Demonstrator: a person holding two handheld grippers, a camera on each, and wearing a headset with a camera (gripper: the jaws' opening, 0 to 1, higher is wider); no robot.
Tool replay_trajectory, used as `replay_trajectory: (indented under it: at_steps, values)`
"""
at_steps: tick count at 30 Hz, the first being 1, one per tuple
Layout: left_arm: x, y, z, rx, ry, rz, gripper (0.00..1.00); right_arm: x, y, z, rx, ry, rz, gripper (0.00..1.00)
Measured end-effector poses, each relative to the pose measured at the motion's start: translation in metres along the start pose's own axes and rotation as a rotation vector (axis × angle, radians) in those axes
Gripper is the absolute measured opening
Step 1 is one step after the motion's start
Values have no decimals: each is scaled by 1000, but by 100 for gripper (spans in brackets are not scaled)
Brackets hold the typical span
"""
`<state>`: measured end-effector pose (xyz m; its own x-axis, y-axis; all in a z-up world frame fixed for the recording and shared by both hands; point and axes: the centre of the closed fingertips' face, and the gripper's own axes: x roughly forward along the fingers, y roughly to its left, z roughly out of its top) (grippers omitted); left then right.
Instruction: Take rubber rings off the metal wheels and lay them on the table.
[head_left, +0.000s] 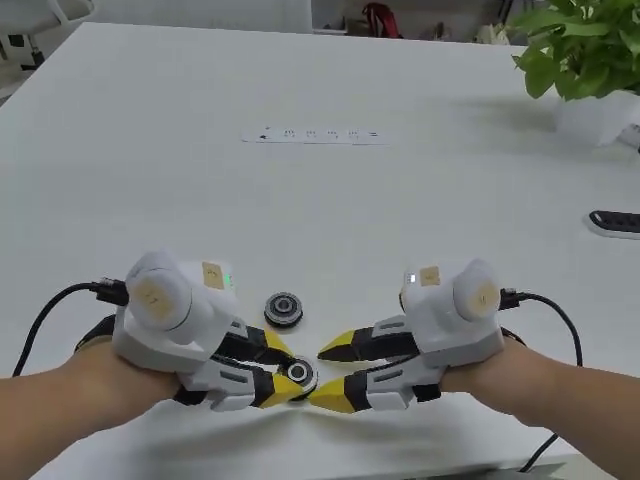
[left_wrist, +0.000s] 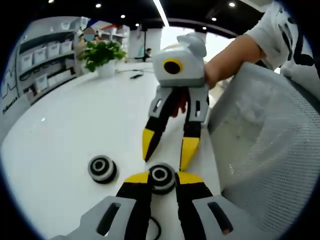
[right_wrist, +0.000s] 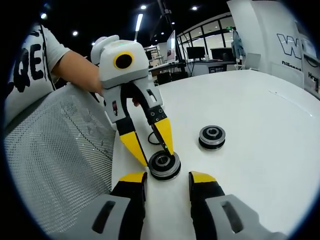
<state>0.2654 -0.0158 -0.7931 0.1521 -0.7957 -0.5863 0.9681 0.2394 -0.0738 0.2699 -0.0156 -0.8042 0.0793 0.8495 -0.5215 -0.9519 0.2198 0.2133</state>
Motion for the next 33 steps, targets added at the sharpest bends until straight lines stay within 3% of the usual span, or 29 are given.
replay_trajectory:
  at_steps: [9,16,30,33]
  values:
    - [0,3,0,38,1,26,15,3,2,0,2,-5,2,27]
    - [0,4,1,28,-11,30,14,7,3,1,2,-8,5,24]
    - [0,4,1,27,-18,36,14,3,2,-5,-96,21,-2,15]
    - [0,4,1,24,-19,39,14,2,2,-6,-81,21,-5,13]
